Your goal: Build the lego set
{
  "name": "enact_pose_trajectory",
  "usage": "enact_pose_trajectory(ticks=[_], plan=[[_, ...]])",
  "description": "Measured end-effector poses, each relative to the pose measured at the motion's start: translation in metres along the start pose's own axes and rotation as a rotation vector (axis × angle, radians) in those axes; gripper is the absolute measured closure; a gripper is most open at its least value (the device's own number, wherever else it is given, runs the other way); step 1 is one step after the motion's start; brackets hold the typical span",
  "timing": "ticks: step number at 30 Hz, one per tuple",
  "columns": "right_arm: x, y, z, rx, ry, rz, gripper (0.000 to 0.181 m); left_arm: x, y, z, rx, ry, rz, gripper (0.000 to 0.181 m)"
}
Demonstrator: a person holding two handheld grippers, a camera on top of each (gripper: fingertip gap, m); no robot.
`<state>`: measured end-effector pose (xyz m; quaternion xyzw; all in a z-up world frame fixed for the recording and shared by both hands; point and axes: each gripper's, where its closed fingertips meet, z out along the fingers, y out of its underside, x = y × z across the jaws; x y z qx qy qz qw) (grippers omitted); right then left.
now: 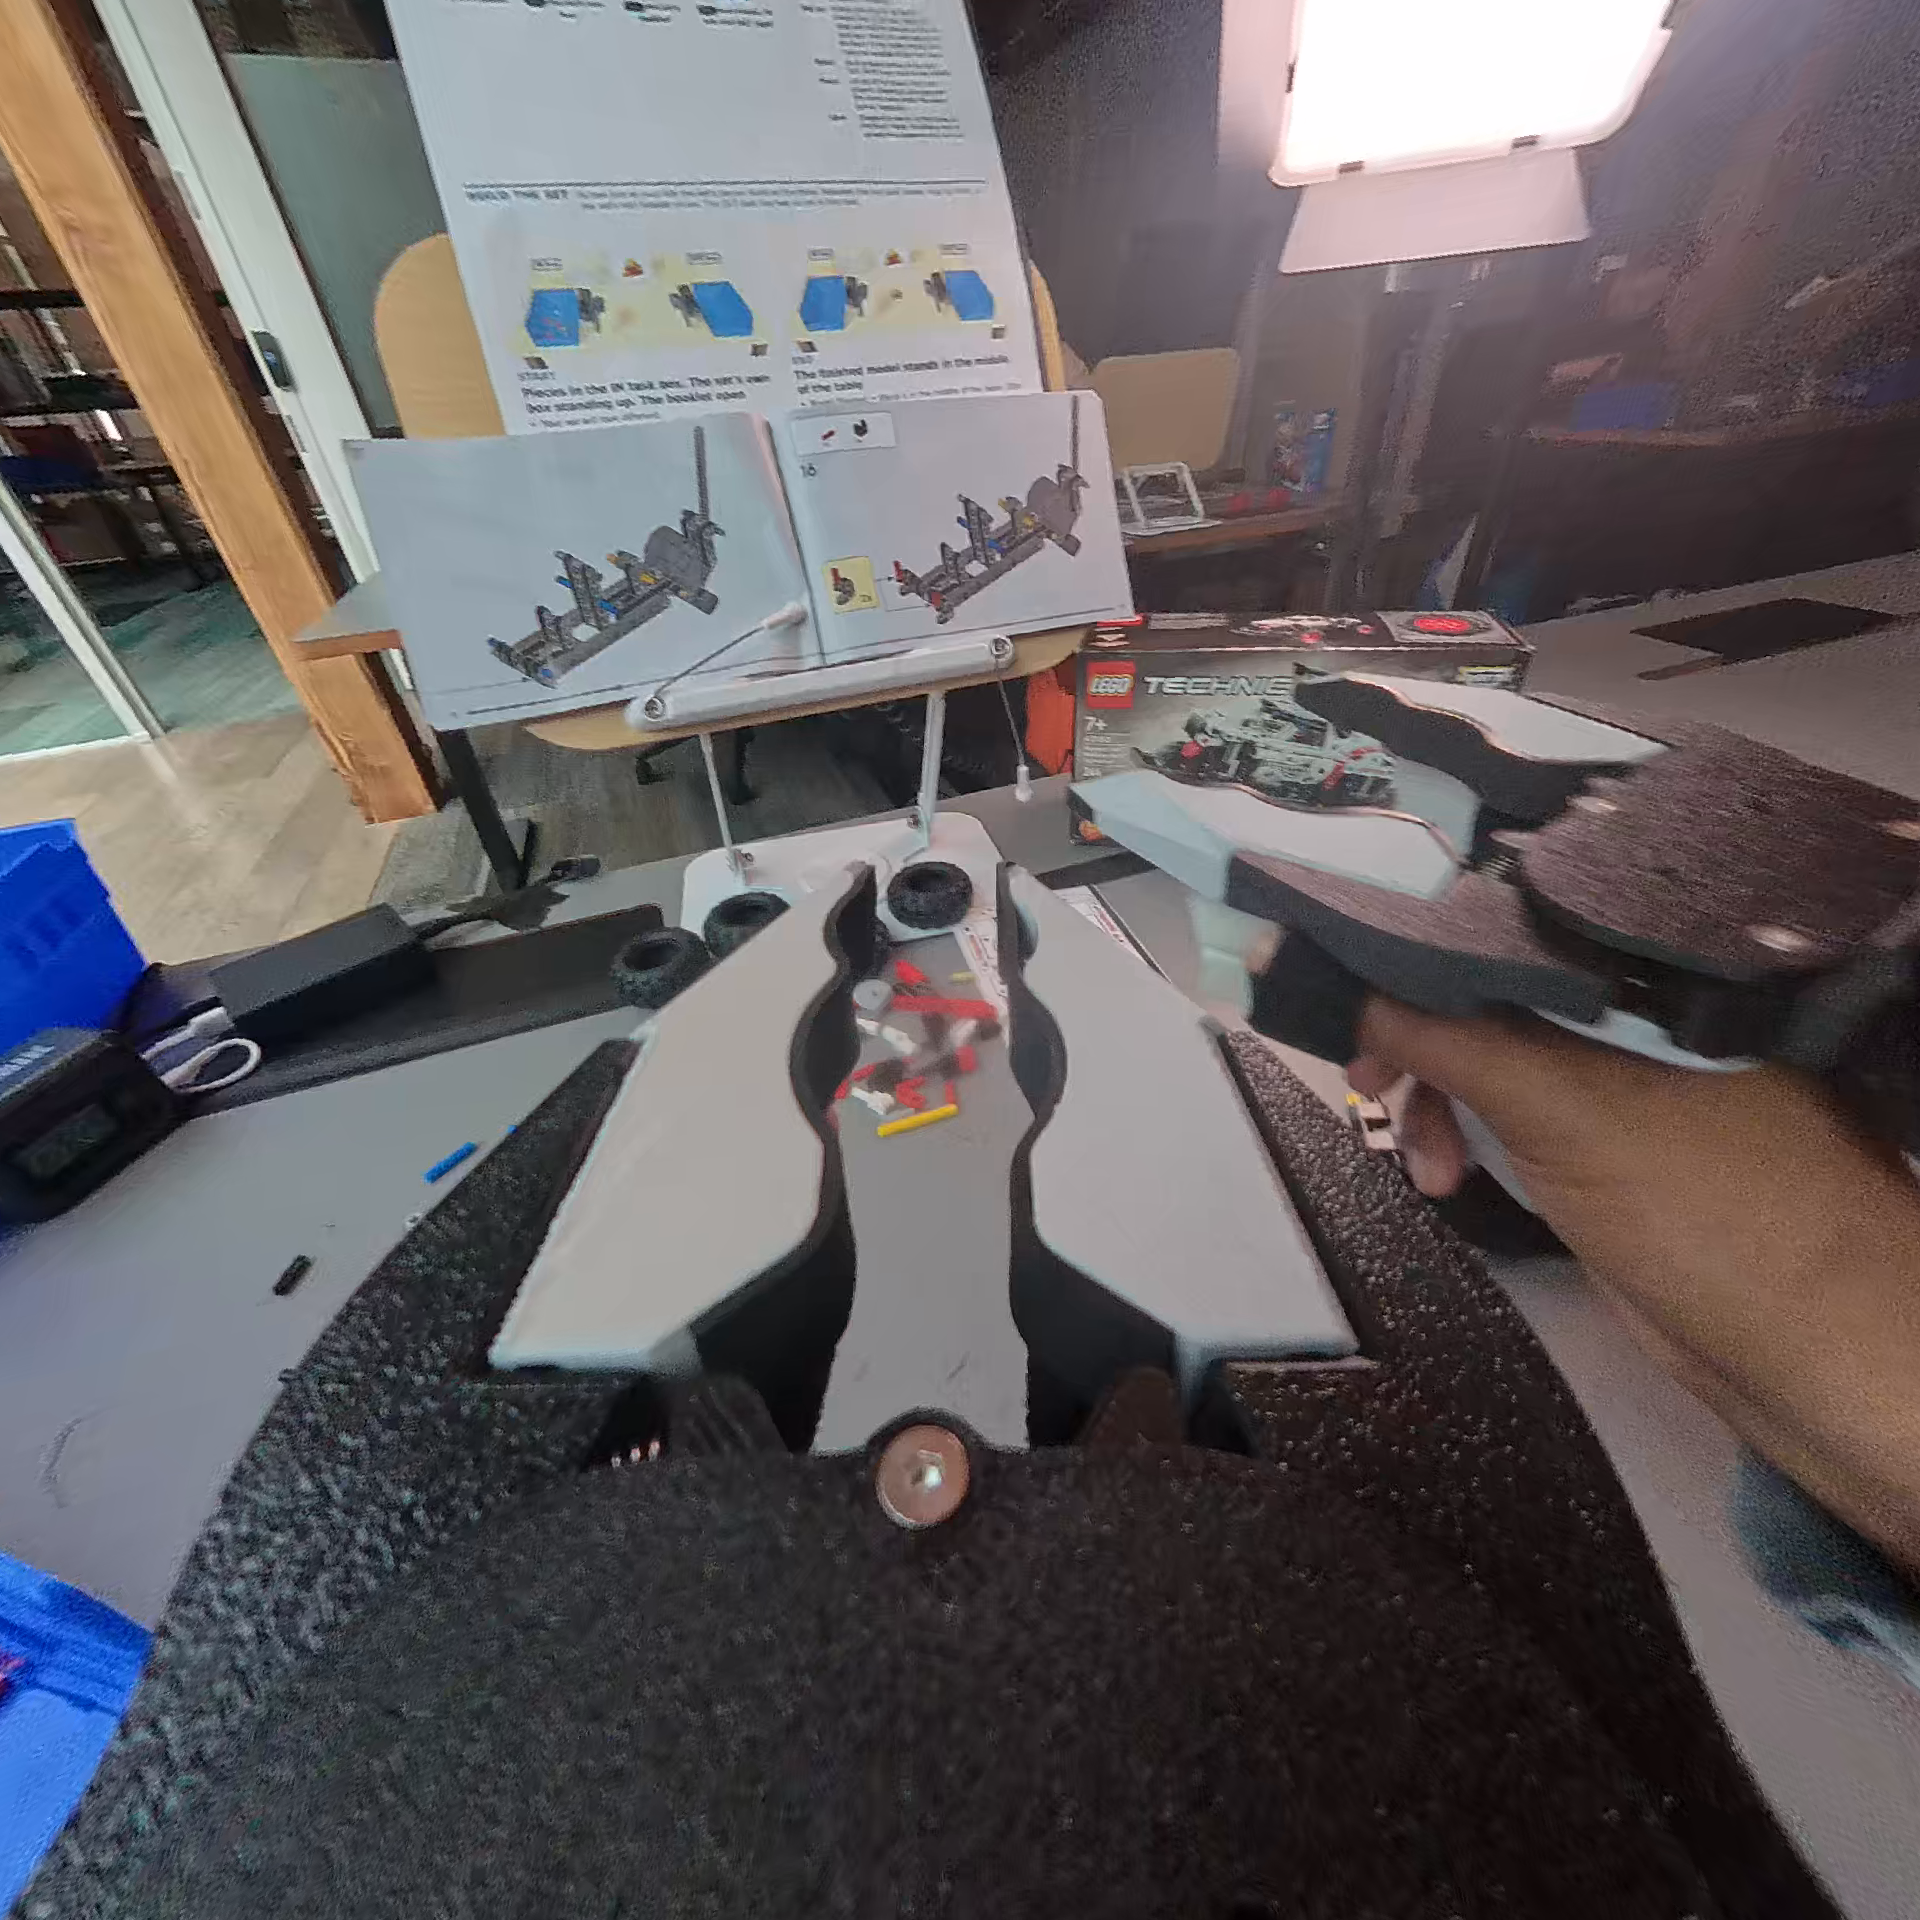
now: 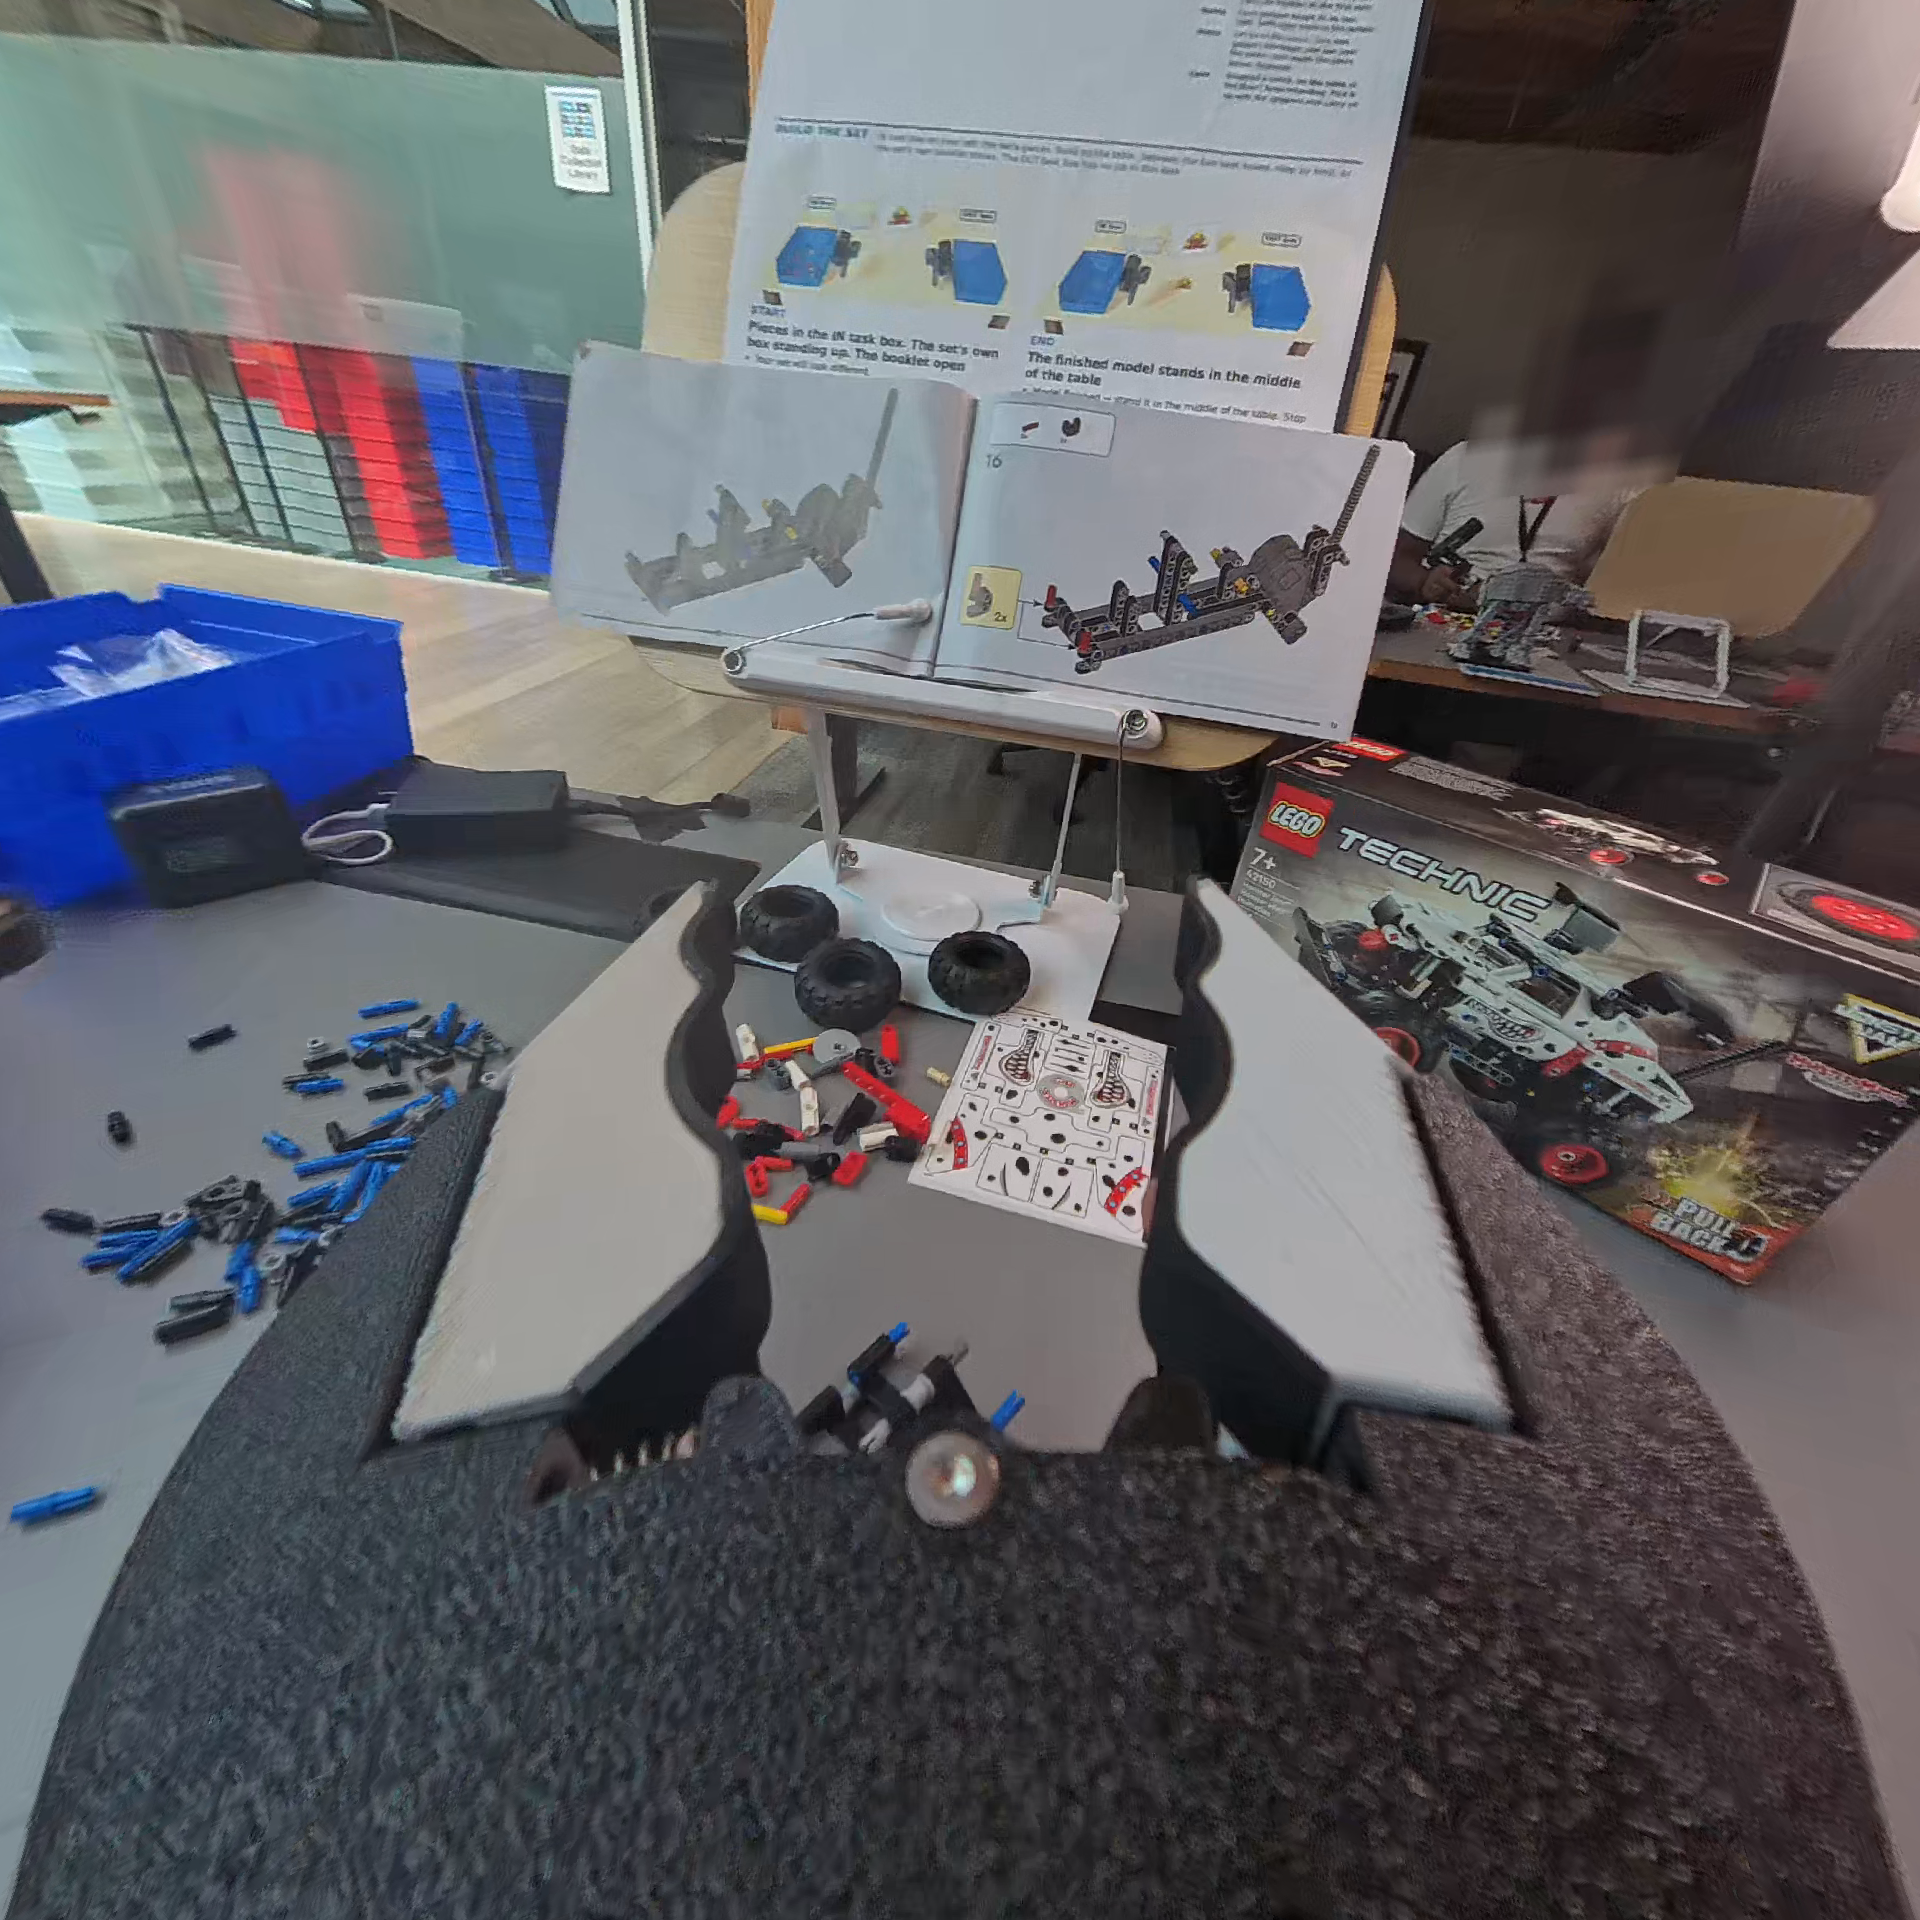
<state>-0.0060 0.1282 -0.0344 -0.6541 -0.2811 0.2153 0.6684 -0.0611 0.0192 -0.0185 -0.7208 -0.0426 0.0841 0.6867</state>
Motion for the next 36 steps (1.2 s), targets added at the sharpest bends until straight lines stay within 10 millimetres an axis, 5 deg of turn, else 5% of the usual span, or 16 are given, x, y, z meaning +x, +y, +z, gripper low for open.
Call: enact_pose_trajectory(ticks=[5, 9, 16, 28, 31, 34, 36], plan=[[0.005, 0.012, 0.059, -0.032, 0.103, -0.011, 0.092, 0.055, 0.006, -0.045, -0.019, 0.169, -0.003, 0.137], [-0.01, 0.026, 0.086, -0.035, 0.158, 0.01, 0.097, 0.083, 0.01, -0.054, -0.018, 0.211, 0.036, 0.11], [-0.038, 0.047, 0.1, -0.053, 0.173, 0.079, 0.099, 0.071, 0.031, -0.037, -0.051, 0.121, 0.056, 0.085], [-0.04, 0.051, 0.096, -0.053, 0.176, 0.072, 0.1, 0.065, 0.037, -0.033, -0.05, 0.109, 0.048, 0.086], [-0.029, 0.022, 0.086, 0.026, 0.137, 0.043, 0.109, 0.05, 0.015, -0.044, 0.036, 0.11, 0.102, 0.109], [-0.011, -0.036, 0.06, 0.146, -0.018, -0.026, 0.127, 0.016, -0.015, -0.058, 0.083, 0.184, 0.142, 0.15], [0.001, -0.07, 0.03, 0.226, -0.165, -0.12, 0.17, 0.008, -0.018, -0.066, 0.036, 0.362, 0.133, 0.164]])
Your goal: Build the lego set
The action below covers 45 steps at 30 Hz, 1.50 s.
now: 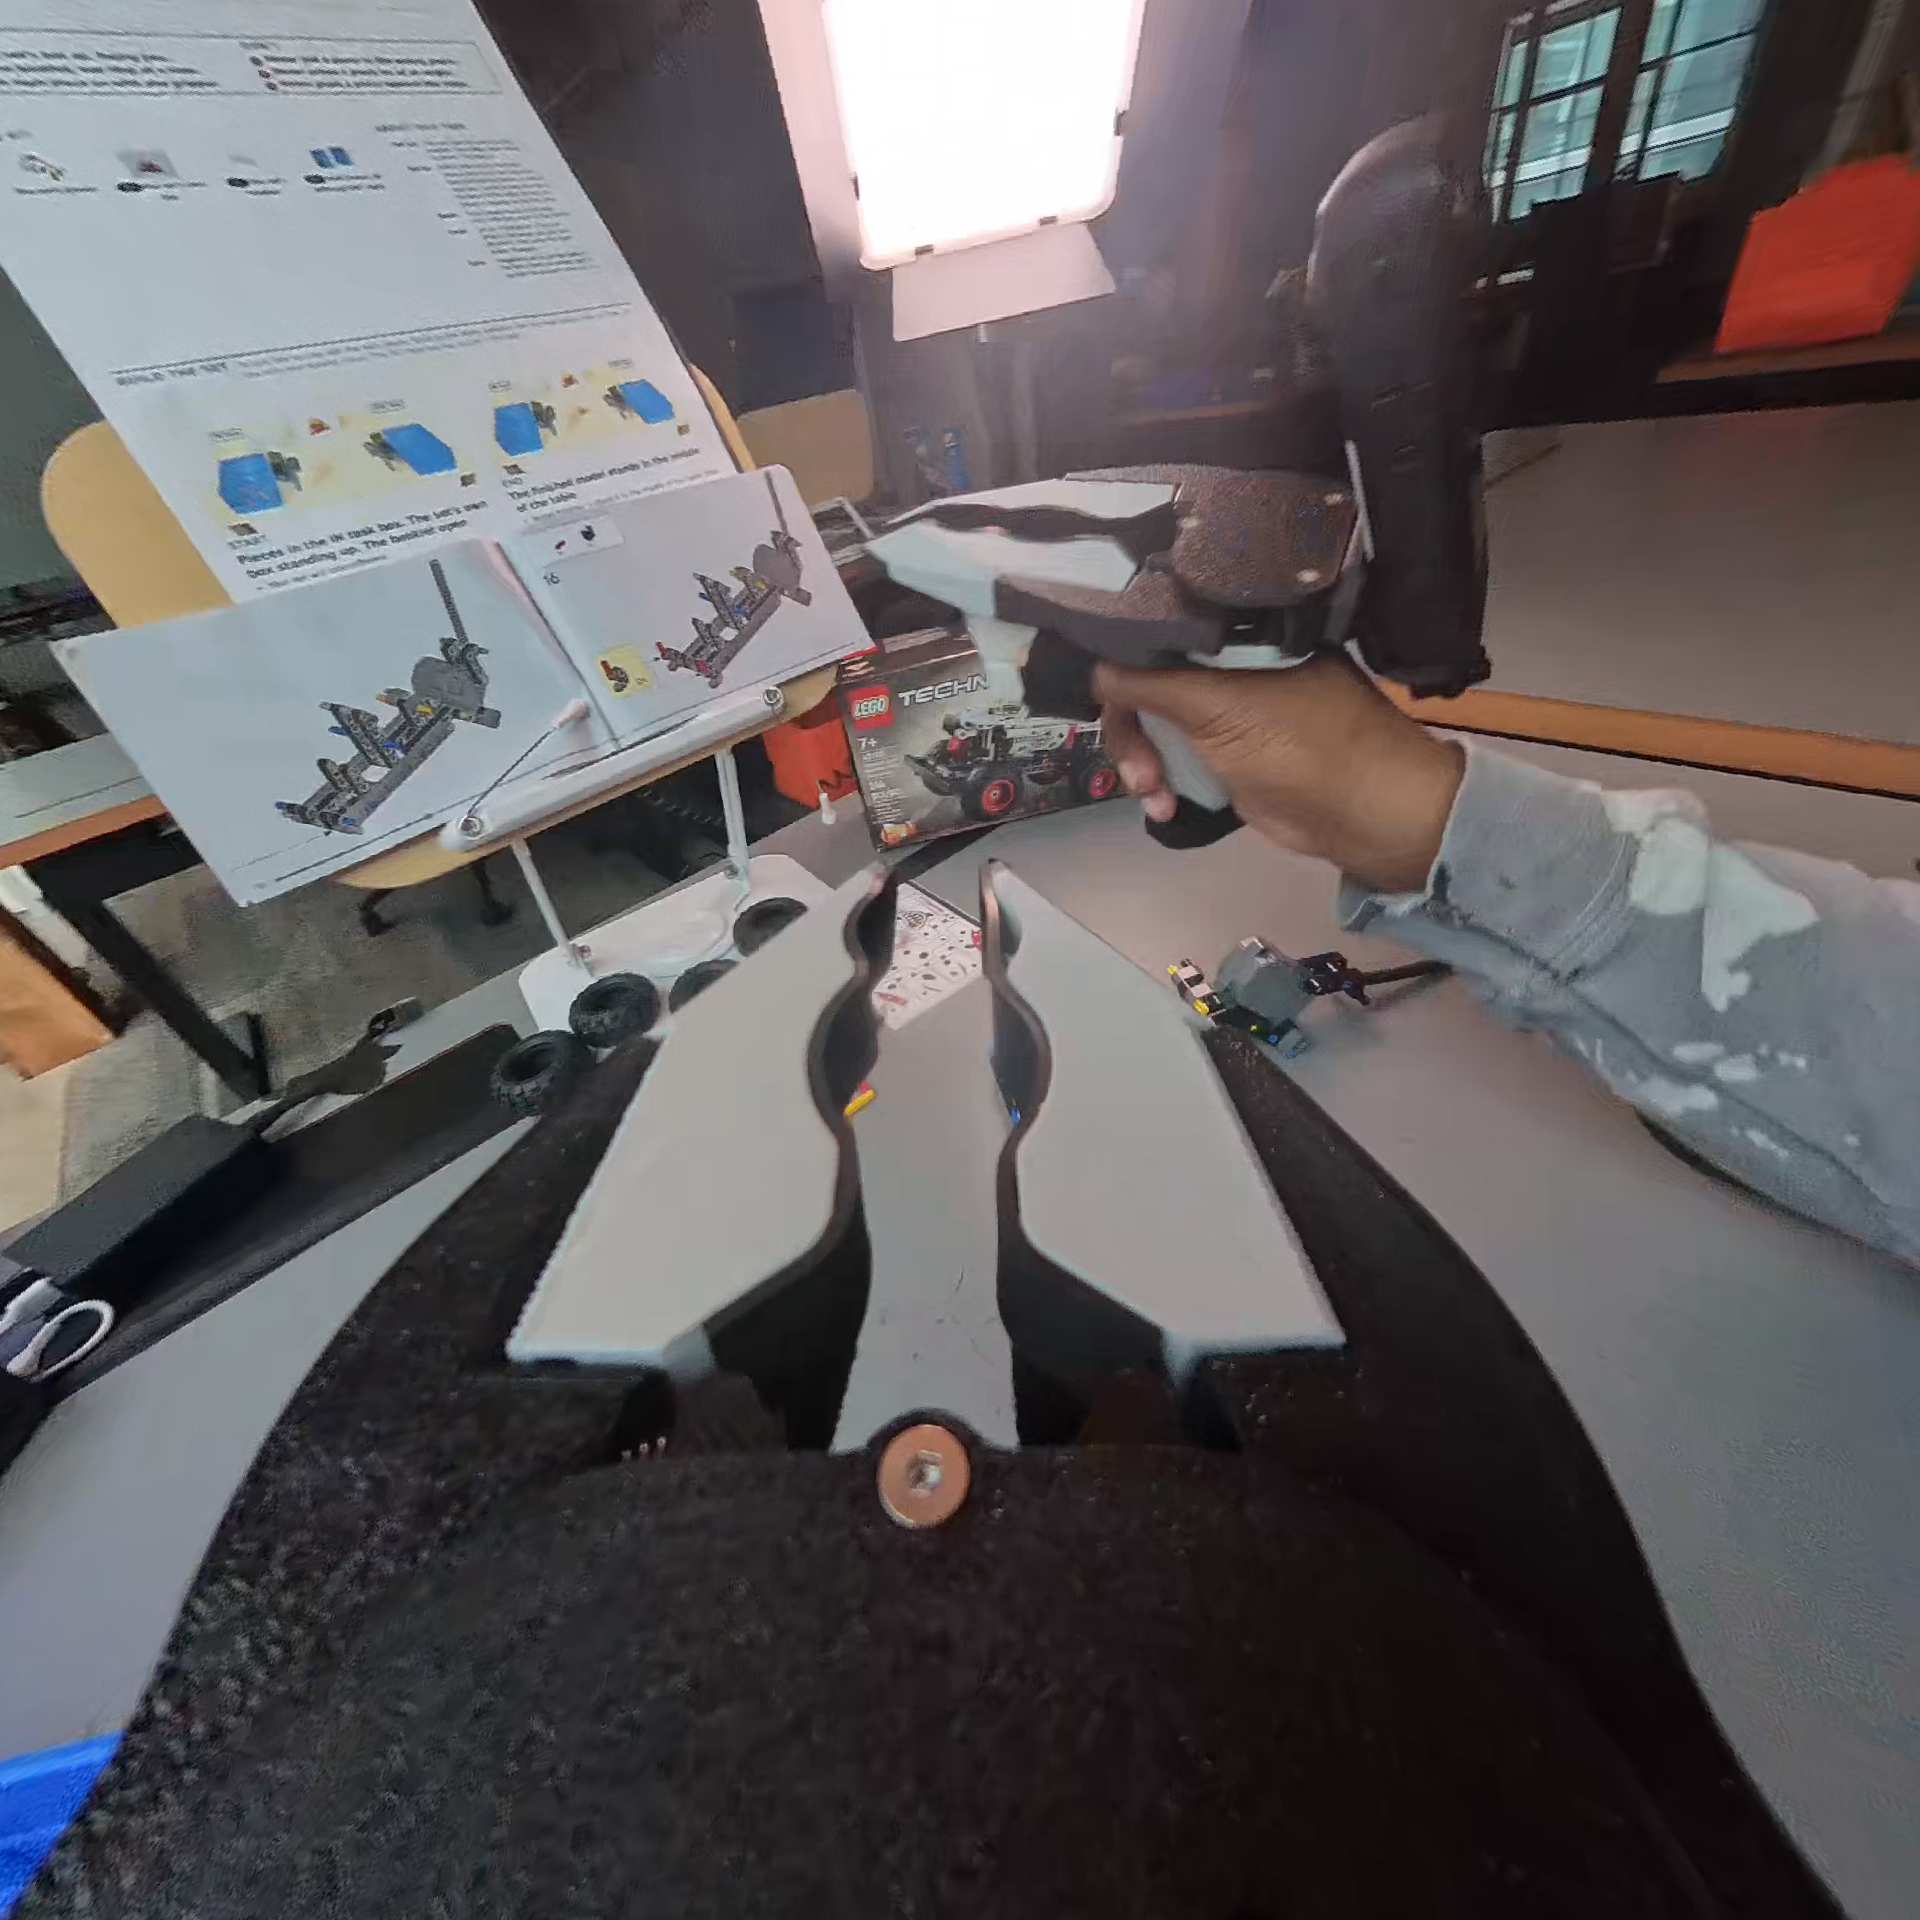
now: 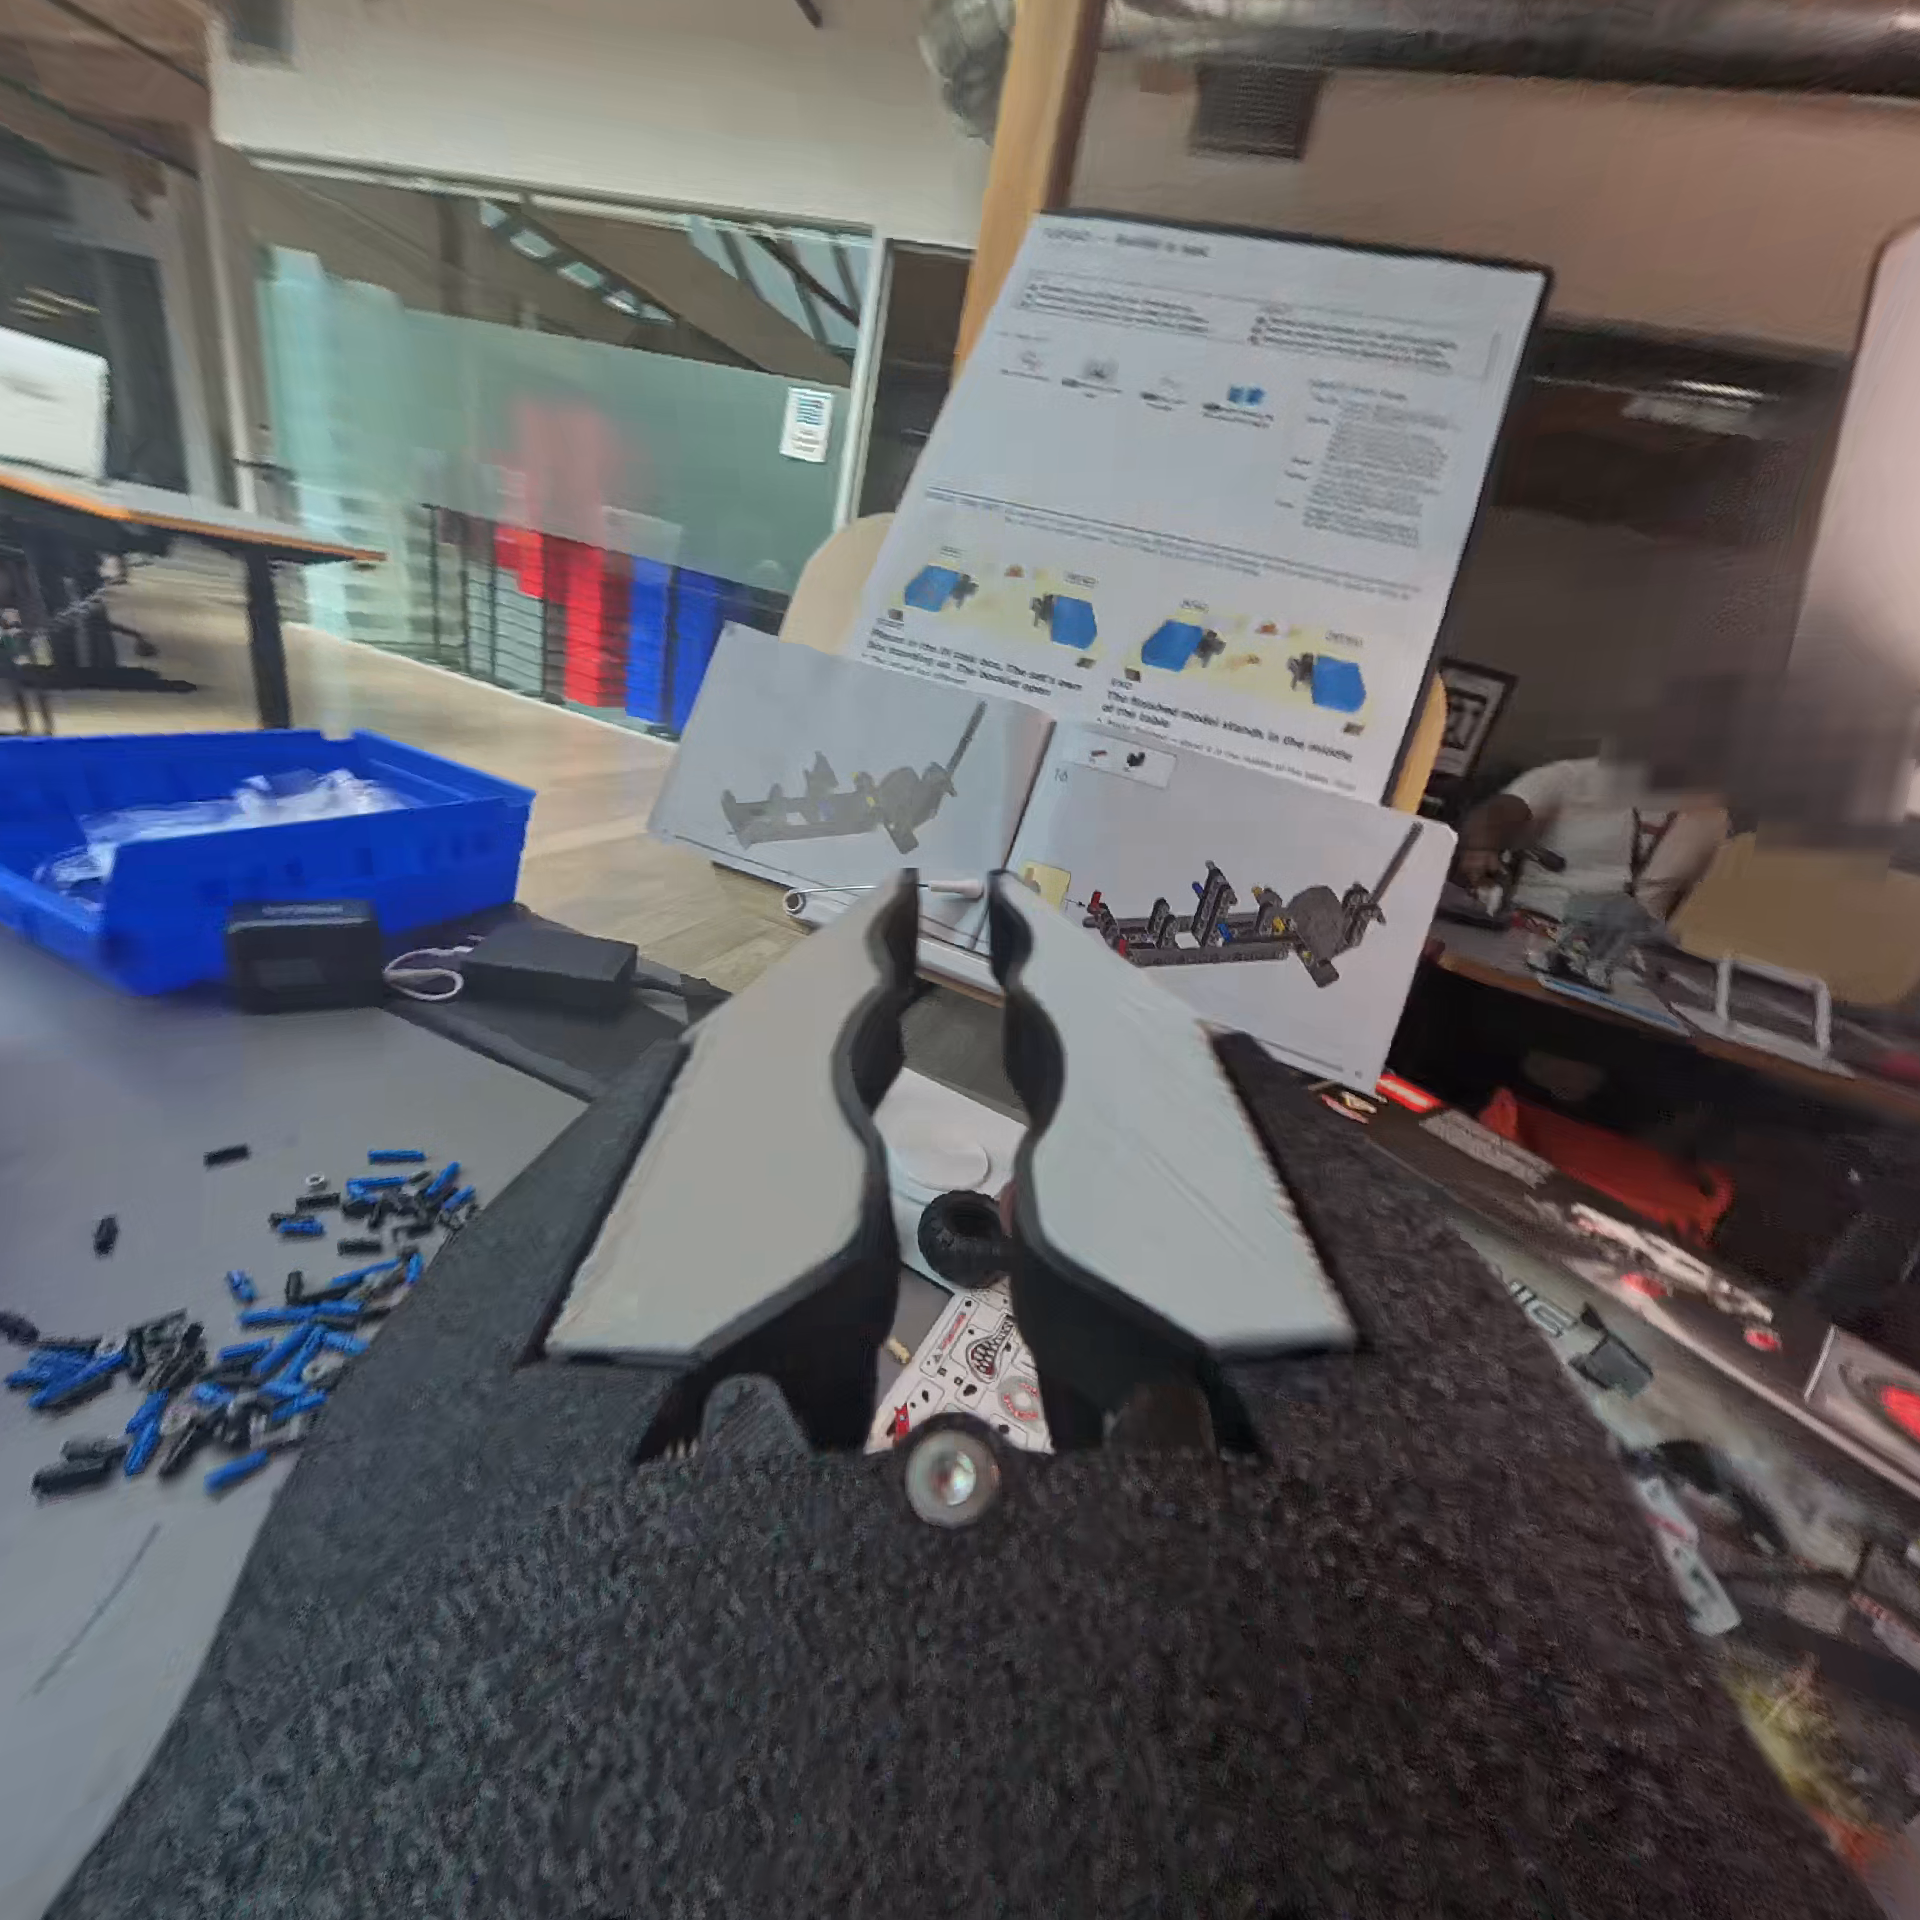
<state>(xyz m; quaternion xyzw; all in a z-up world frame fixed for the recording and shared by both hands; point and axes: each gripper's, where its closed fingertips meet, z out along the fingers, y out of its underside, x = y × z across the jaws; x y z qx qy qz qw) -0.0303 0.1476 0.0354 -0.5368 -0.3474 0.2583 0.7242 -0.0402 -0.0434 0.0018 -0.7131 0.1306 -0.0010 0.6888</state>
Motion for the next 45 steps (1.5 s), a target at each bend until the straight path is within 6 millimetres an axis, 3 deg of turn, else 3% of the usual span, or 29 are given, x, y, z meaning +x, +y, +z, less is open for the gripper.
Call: enact_pose_trajectory(ticks=[1, 2, 4, 6, 8, 10, 12, 14, 16, 18, 22, 25, 29, 32, 34, 35, 36, 38, 40, 42, 45], plan=[[-0.005, -0.007, -0.014, -0.012, -0.139, -0.064, 0.181, -0.005, -0.001, -0.005, 0.011, 0.054, -0.013, 0.174], [-0.011, 0.004, -0.03, -0.109, -0.291, -0.104, 0.181, -0.011, 0.001, -0.009, 0.024, 0.09, -0.02, 0.18], [-0.021, 0.042, -0.077, -0.331, -0.591, -0.128, 0.181, -0.025, 0.025, -0.009, -0.03, 0.138, -0.053, 0.179], [-0.006, 0.082, -0.115, -0.459, -0.666, -0.181, 0.177, -0.038, 0.066, -0.004, -0.157, 0.142, -0.086, 0.179], [0.013, 0.137, -0.151, -0.635, -0.697, -0.25, 0.141, -0.037, 0.104, 0.001, -0.256, 0.181, -0.066, 0.175], [0.029, 0.188, -0.179, -0.797, -0.71, -0.273, 0.12, -0.024, 0.134, 0.008, -0.31, 0.256, -0.023, 0.166], [0.028, 0.22, -0.19, -0.868, -0.722, -0.221, 0.107, -0.005, 0.158, 0.018, -0.354, 0.351, -0.004, 0.144], [0.017, 0.234, -0.182, -0.872, -0.726, -0.172, 0.101, 0.014, 0.172, 0.029, -0.389, 0.443, -0.024, 0.127], [0.006, 0.242, -0.169, -0.881, -0.75, -0.19, 0.11, 0.025, 0.18, 0.037, -0.42, 0.489, -0.034, 0.118], [-0.008, 0.245, -0.163, -0.893, -0.837, -0.254, 0.136, 0.029, 0.186, 0.043, -0.452, 0.502, -0.005, 0.109], [-0.049, 0.232, -0.182, -0.867, -1.156, -0.406, 0.137, 0.027, 0.196, 0.047, -0.493, 0.504, 0.062, 0.092], [-0.066, 0.228, -0.191, -0.876, -1.26, -0.559, 0.136, 0.039, 0.206, 0.046, -0.517, 0.561, 0.08, 0.085], [-0.072, 0.226, -0.182, -0.872, -1.291, -0.597, 0.137, 0.053, 0.22, 0.042, -0.583, 0.624, 0.151, 0.087], [-0.068, 0.231, -0.174, -0.9, -1.29, -0.605, 0.137, 0.054, 0.229, 0.048, -0.625, 0.618, 0.188, 0.1], [-0.065, 0.235, -0.164, -0.913, -1.236, -0.593, 0.135, 0.05, 0.23, 0.054, -0.638, 0.594, 0.183, 0.107], [-0.06, 0.235, -0.154, -0.91, -1.155, -0.616, 0.124, 0.05, 0.231, 0.055, -0.647, 0.595, 0.167, 0.114], [-0.056, 0.228, -0.149, -0.882, -1.106, -0.629, 0.118, 0.052, 0.231, 0.055, -0.652, 0.605, 0.155, 0.12], [-0.062, 0.194, -0.151, -0.769, -1.061, -0.54, 0.117, 0.052, 0.23, 0.053, -0.64, 0.588, 0.173, 0.116], [-0.074, 0.16, -0.166, -0.658, -1.051, -0.463, 0.121, 0.047, 0.227, 0.05, -0.624, 0.544, 0.235, 0.108], [-0.095, 0.139, -0.196, -0.574, -1.102, -0.424, 0.128, 0.042, 0.212, 0.04, -0.57, 0.527, 0.265, 0.11], [-0.139, 0.136, -0.254, -0.534, -1.255, -0.346, 0.132, 0.042, 0.18, 0.0, -0.522, 0.603, 0.198, 0.118]])
